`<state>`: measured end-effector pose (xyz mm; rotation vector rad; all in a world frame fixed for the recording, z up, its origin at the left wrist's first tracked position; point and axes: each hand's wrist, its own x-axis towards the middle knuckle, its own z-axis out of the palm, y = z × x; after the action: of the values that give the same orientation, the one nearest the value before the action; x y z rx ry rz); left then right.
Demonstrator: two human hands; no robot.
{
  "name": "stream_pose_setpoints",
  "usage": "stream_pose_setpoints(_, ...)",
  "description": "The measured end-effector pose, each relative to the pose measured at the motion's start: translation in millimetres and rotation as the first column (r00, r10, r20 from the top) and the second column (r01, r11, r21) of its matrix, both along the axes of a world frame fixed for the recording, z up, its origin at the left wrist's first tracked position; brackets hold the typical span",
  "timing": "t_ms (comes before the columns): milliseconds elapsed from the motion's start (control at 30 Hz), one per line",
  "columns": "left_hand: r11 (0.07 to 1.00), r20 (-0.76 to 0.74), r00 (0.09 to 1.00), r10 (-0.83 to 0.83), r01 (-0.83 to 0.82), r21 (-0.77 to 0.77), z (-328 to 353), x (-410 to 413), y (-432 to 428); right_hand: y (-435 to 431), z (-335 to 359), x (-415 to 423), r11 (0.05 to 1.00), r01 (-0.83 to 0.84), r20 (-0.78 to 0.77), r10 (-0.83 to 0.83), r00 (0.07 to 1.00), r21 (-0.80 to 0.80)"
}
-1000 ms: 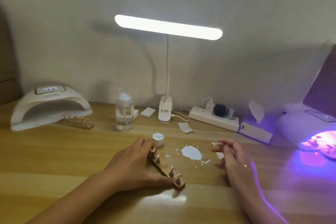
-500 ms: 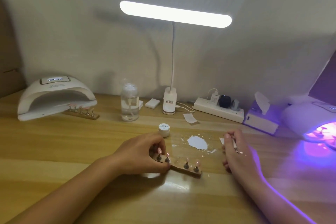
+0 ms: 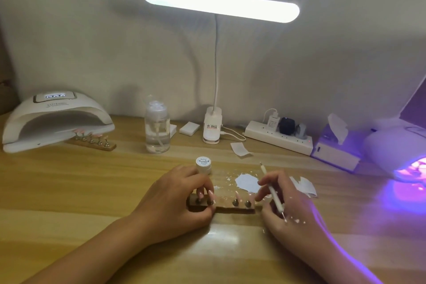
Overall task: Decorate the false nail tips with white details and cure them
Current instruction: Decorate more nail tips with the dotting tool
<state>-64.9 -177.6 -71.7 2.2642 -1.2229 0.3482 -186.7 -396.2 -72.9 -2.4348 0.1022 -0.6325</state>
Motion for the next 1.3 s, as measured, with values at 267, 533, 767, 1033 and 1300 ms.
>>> stream_pose_setpoints(267, 1.0, 0.014, 0.999, -0.03, 0.03, -0.004, 5, -6, 1, 8, 2, -5, 0.986, -0.049, 0.071, 0.061, 0.996, -0.157)
stream_pose_setpoints(533, 1.0, -0.057, 0.998, -0.013, 0.013, -0.01, 6, -5, 0, 12, 2, -4, 0.977, -0.028, 0.131, 0.057, 0.99, -0.214)
stream_pose_setpoints(767, 0.992, -0.156, 0.986, 0.062, -0.044, 0.115, 21, 14, 11, 5, -2, 0, 0.987, 0.038, 0.204, -0.005, 0.979, -0.156)
stream_pose_setpoints(1033, 0.891, -0.134, 0.958, 0.252, -0.176, 0.418, 45, 43, 47, 5, -6, 1, 0.982, -0.027, 0.054, 0.038, 0.998, -0.186)
stream_pose_setpoints(1300, 0.996, -0.232, 0.972, 0.04, -0.057, -0.067, 51, -2, 6, 5, -6, 4, 0.989, -0.048, -0.018, 0.046, 0.999, -0.14)
